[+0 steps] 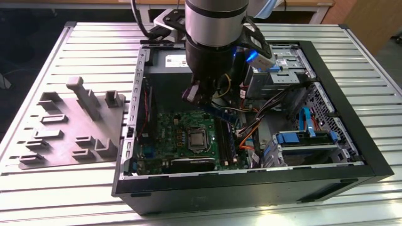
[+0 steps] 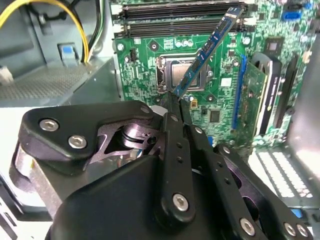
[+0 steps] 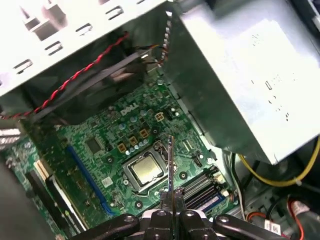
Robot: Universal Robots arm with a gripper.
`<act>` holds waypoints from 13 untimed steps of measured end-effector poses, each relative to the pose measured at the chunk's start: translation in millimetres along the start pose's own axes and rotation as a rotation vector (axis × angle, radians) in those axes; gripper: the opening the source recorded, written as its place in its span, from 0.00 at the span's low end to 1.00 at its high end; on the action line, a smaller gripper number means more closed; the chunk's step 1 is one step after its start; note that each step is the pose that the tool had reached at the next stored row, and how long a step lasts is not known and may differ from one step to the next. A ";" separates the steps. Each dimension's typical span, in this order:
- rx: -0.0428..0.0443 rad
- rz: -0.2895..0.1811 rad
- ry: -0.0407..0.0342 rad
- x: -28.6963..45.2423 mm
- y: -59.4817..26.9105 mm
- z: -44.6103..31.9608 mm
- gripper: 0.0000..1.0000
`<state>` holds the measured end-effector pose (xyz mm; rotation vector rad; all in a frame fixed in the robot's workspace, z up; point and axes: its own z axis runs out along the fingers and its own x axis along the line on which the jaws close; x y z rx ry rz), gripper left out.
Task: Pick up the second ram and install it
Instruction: 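Insert the second ram into the second slot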
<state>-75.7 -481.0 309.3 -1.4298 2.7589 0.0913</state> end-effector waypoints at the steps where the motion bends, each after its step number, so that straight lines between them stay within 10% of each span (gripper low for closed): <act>1: 0.0010 0.018 -0.0007 0.0 0.0 0.2 0.13; 13: 0.0133 0.237 -0.0088 0.1 -0.1 2.4 0.13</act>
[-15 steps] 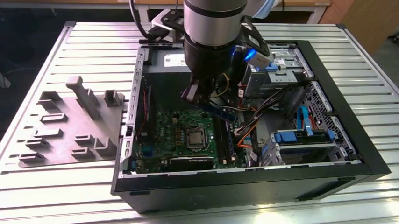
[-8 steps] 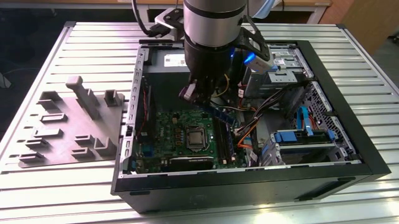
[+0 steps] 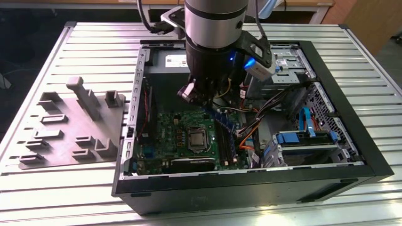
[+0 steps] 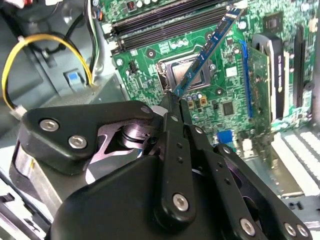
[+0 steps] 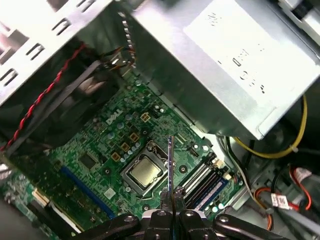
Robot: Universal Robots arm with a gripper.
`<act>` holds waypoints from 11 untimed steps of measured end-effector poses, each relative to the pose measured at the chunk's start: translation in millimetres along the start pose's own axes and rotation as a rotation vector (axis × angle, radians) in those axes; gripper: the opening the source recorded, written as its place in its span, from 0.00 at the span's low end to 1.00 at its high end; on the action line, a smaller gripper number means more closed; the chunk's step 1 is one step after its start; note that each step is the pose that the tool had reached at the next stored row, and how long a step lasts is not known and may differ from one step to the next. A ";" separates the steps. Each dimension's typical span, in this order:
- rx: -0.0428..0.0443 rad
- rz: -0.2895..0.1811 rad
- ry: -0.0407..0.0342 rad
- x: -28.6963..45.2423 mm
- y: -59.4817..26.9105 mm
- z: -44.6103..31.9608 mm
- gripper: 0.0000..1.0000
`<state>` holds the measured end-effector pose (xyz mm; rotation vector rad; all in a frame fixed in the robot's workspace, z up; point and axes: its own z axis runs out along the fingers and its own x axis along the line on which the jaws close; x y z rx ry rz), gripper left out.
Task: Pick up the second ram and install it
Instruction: 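Insert the second ram into the second slot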
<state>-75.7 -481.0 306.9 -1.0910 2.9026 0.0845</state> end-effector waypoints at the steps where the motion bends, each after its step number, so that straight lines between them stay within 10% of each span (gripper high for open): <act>1: 0.0010 0.018 -0.0007 0.0 0.0 0.2 0.13; 11: 0.0112 0.199 -0.0074 0.1 -0.1 2.0 0.13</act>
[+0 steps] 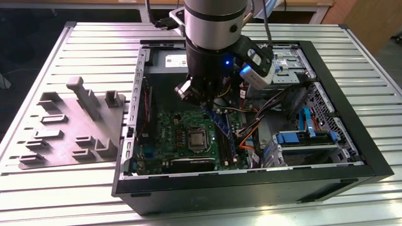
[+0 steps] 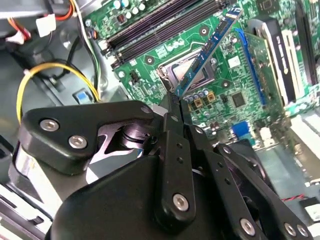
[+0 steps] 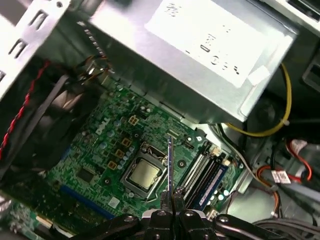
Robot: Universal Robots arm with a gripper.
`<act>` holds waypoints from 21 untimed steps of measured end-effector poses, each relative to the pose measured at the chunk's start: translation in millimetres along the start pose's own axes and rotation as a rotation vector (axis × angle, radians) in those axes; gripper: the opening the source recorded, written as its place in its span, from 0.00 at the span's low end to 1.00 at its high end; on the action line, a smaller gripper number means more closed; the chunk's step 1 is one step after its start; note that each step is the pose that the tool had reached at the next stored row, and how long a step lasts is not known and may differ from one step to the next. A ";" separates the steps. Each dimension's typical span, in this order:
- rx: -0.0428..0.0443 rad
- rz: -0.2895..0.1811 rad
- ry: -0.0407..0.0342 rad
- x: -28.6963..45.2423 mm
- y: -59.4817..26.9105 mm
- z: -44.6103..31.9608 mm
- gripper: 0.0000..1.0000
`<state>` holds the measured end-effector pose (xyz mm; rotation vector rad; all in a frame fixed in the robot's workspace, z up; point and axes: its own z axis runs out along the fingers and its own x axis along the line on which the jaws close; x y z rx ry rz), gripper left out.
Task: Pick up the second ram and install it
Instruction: 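Insert the second ram into the second slot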
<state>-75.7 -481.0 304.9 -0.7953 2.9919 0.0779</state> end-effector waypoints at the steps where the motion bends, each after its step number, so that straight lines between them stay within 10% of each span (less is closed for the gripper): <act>1: 0.0010 0.018 -0.0007 0.0 0.0 0.2 0.13; 21: 0.0214 0.381 -0.0142 0.3 -0.2 4.4 0.13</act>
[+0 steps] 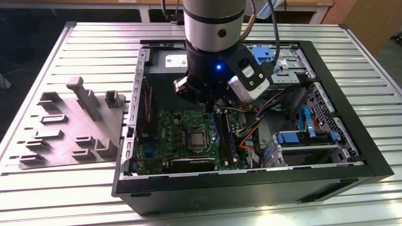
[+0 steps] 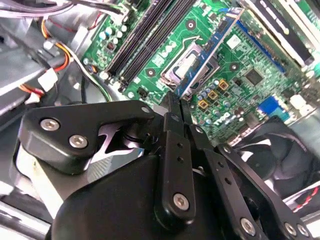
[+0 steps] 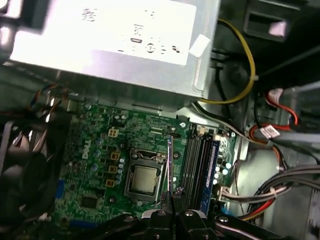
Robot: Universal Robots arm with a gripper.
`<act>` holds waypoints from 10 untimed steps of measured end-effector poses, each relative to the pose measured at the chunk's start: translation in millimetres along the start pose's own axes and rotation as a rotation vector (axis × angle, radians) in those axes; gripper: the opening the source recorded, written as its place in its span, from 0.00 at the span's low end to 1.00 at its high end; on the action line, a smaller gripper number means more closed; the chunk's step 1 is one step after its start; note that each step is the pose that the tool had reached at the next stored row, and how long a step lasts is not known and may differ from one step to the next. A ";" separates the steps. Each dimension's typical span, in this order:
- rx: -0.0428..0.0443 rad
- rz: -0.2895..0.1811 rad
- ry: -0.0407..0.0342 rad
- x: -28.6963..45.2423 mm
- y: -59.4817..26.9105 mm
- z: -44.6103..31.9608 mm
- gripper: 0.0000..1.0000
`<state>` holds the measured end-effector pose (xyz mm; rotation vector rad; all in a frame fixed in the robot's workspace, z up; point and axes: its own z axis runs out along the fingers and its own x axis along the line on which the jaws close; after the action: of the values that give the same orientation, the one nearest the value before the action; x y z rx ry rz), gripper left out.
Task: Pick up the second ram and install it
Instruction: 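Insert the second ram into the second slot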
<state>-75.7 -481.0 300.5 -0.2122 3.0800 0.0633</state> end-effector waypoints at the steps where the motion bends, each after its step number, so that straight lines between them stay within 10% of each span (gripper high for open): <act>1: 0.0011 0.018 -0.0006 0.0 0.0 0.3 0.13; 10: 0.0067 0.116 -0.0042 0.1 -0.1 1.9 0.13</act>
<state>-75.7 -481.0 298.6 -0.0335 3.0851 0.0581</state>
